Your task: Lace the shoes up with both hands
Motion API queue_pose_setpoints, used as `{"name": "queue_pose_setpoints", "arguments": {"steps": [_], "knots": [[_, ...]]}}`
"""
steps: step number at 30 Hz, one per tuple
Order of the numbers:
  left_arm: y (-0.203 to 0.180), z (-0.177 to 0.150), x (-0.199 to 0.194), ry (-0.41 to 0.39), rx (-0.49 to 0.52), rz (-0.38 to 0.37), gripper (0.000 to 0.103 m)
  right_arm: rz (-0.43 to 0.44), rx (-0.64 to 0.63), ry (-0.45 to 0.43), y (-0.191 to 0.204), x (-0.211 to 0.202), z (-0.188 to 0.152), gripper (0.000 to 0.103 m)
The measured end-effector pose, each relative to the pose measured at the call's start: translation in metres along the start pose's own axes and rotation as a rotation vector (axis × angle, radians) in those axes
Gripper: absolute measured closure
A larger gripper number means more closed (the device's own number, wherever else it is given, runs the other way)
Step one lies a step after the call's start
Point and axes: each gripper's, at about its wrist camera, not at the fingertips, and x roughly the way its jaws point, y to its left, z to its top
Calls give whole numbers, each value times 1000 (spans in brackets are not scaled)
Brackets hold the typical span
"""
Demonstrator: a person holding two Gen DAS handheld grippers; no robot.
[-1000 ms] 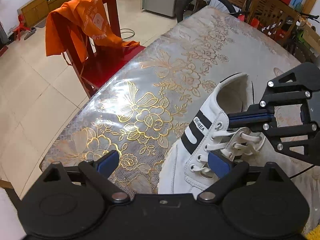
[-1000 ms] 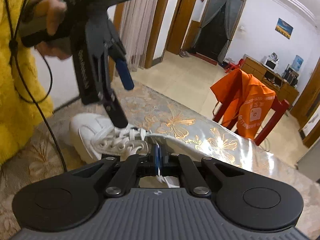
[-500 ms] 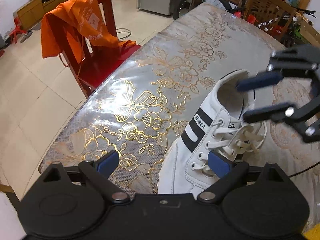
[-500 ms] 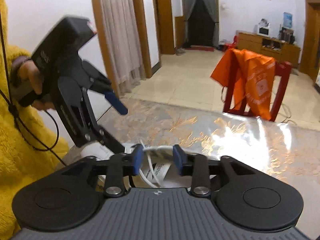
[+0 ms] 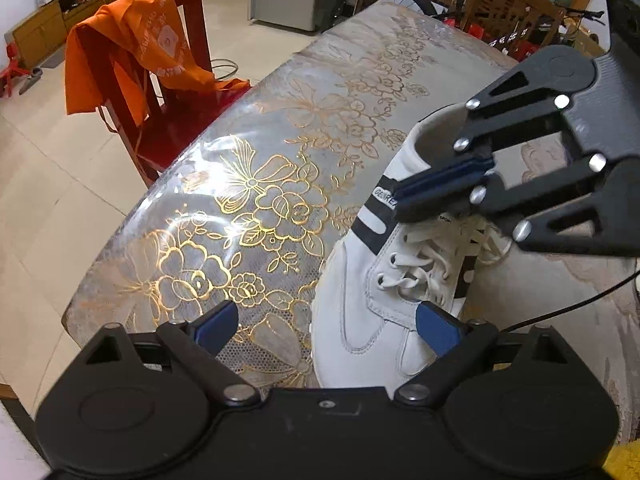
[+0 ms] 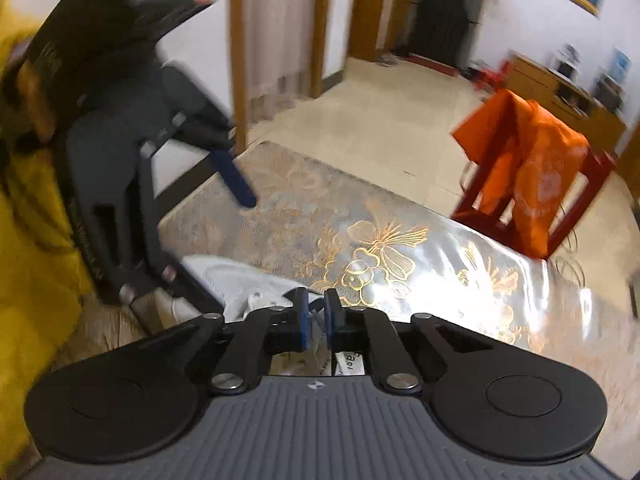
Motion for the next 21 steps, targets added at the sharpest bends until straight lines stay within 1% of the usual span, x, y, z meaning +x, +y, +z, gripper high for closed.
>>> {"name": "queue_pose_setpoints", "arguments": {"steps": [2, 5, 7, 10, 13, 17, 18, 19, 21], "knots": [[4, -1, 1, -4, -5, -20, 8, -22, 104, -39, -6, -8, 4, 101], [8, -1, 2, -9, -2, -48, 8, -54, 294, -135, -16, -30, 9, 102], [11, 0, 4, -12, 2, -66, 8, -68, 407, -243, -19, -49, 15, 102], [14, 2, 6, -14, 19, -100, 8, -93, 531, -411, -17, -76, 26, 102], [16, 4, 4, -27, 57, -133, 8, -96, 601, -589, -13, -106, 46, 102], [19, 10, -5, -53, 111, -175, 8, -93, 626, -830, -5, -149, 79, 102], [21, 11, -7, -59, 120, -187, 8, -88, 623, -887, -3, -159, 84, 103], [22, 12, -9, -62, 128, -198, 8, -74, 622, -936, -2, -166, 89, 103], [24, 15, -13, -69, 144, -219, 8, -74, 610, -998, 2, -173, 100, 103]]}}
